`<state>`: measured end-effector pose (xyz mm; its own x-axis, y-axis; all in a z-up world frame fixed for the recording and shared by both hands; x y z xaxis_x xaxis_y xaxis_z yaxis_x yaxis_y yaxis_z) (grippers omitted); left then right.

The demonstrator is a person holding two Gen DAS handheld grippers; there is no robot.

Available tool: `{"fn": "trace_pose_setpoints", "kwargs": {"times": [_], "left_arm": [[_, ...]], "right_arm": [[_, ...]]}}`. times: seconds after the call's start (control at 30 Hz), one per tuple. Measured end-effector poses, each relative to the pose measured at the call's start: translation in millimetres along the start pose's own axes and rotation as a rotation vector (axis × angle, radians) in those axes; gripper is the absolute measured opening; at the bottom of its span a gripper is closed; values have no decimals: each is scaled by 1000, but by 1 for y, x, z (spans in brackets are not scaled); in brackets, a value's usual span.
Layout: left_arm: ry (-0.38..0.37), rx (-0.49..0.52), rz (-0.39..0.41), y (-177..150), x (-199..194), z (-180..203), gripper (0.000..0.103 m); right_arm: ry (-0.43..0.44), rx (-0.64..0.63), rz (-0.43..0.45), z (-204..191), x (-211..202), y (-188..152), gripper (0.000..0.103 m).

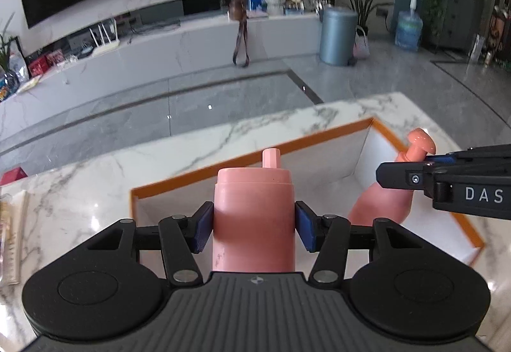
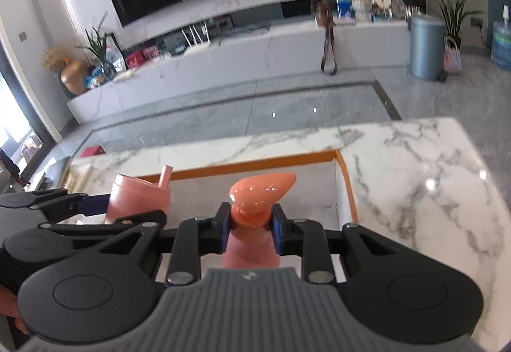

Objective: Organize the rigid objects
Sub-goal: 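Lift both pink bottles and carry them over the orange box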

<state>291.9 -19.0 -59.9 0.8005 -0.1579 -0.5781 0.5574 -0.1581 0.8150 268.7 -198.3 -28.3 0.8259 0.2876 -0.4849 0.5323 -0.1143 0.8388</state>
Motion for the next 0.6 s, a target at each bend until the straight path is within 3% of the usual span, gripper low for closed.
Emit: {"fn": "trace_pose_setpoints", "kwargs": {"times": [0.23,0.47,0.6], "left_arm": [[4,35,-60,-8,34,-1,62],[31,76,-120,-16,57,1,62],[61,78,-216,-22,68,0,64]], "right_arm": [[-26,8,-71,12,52,-7,27],[-34,18,-103,17,79,-9,27],[-39,23,-122,20,87,-12,27]]}}
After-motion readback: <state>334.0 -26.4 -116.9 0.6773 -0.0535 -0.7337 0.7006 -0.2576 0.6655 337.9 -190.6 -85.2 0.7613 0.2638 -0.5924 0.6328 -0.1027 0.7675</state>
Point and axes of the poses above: each gripper's, at about its wrist camera, not at the fingertips, and x roughly the way its jaws point, z to its right, y to its top, the point moved 2 cm from there along x, roughly the way its jaws point, and after that the axes turned 12 degrees about z, right-handed, at the moved point
